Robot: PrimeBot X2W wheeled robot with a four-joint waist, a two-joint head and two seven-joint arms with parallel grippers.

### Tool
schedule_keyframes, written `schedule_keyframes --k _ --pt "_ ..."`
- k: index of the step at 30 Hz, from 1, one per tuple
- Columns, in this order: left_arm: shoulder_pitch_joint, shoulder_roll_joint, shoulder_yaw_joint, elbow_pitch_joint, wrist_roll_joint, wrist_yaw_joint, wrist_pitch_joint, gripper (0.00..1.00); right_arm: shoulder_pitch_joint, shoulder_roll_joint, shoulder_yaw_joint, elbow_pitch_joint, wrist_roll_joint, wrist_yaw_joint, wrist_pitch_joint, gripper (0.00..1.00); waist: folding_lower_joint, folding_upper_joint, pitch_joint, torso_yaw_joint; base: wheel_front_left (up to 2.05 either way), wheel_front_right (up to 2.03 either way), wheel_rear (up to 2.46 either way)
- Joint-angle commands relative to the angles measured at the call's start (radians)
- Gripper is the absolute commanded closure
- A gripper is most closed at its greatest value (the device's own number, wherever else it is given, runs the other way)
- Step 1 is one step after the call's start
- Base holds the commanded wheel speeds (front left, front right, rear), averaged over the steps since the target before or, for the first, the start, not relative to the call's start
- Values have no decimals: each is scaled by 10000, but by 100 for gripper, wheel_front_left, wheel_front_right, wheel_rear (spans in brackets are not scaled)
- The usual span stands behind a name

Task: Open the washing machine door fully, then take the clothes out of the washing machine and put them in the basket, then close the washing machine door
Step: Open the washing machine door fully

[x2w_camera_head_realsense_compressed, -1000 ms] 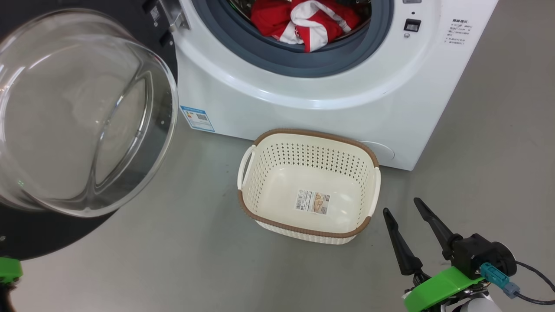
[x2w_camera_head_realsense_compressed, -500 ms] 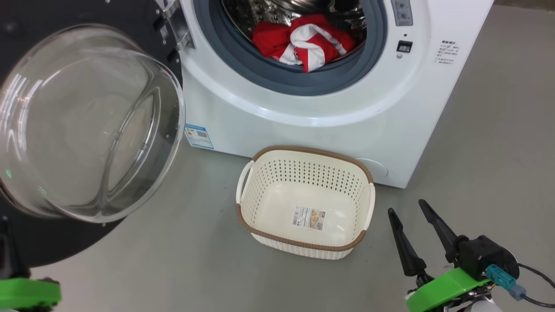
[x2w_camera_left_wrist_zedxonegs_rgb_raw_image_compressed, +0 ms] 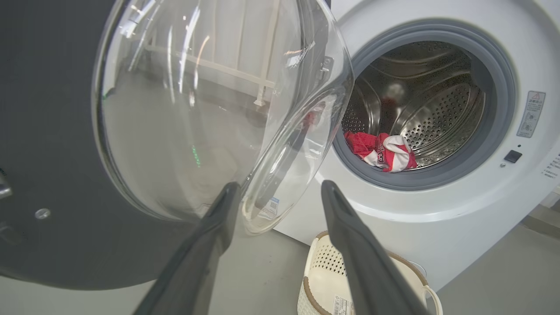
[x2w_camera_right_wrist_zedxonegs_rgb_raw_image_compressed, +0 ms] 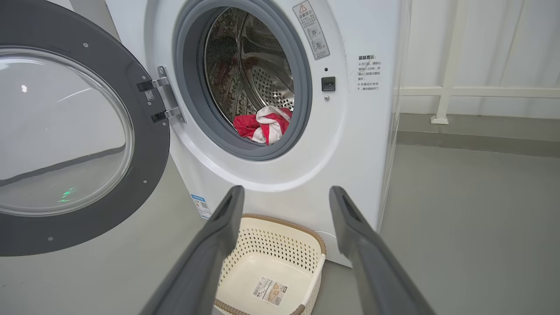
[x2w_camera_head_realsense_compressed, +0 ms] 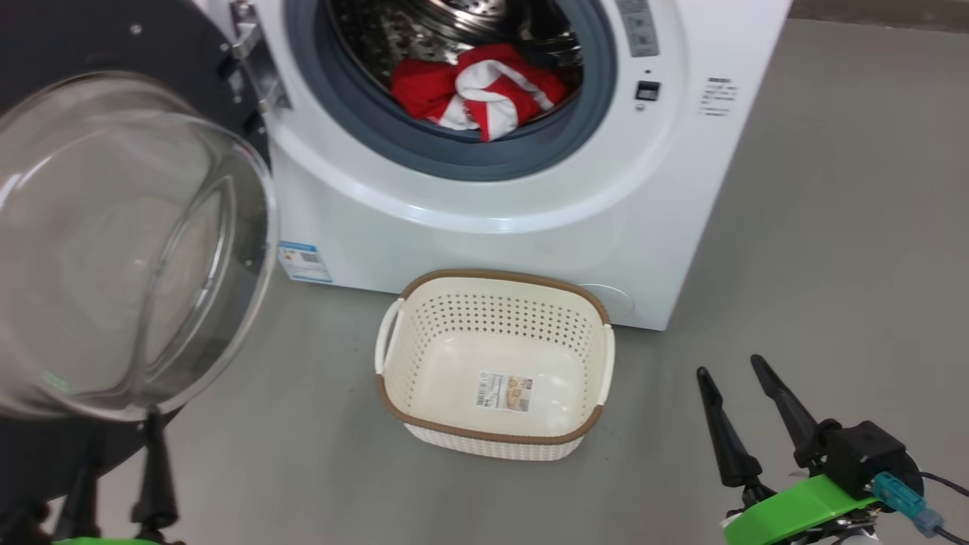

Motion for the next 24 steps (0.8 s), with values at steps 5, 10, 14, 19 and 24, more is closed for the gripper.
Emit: schedule_keyframes --k 5,10,14,19,24 --pt "304 459 -453 -912 290 15 -61 0 153 -6 -138 -419 24 65 -65 0 0 0 -57 -645 0 0 0" --pt "537 504 -864 -1270 295 15 -61 0 315 23 -353 -507 69 65 -65 0 0 0 -146 -1028 0 0 0" --pt "738 606 -1253 -1544 258 15 -61 0 491 45 -490 -587 166 65 -65 0 0 0 -213 -1377 0 0 0" --pt "933 630 -1444 -1732 126 15 -61 0 692 55 -675 -689 226 65 -65 0 0 0 -252 -1808 0 0 0" --pt "992 596 -1551 -1816 133 15 -61 0 879 34 -871 -813 228 65 -65 0 0 0 -219 -2170 0 0 0"
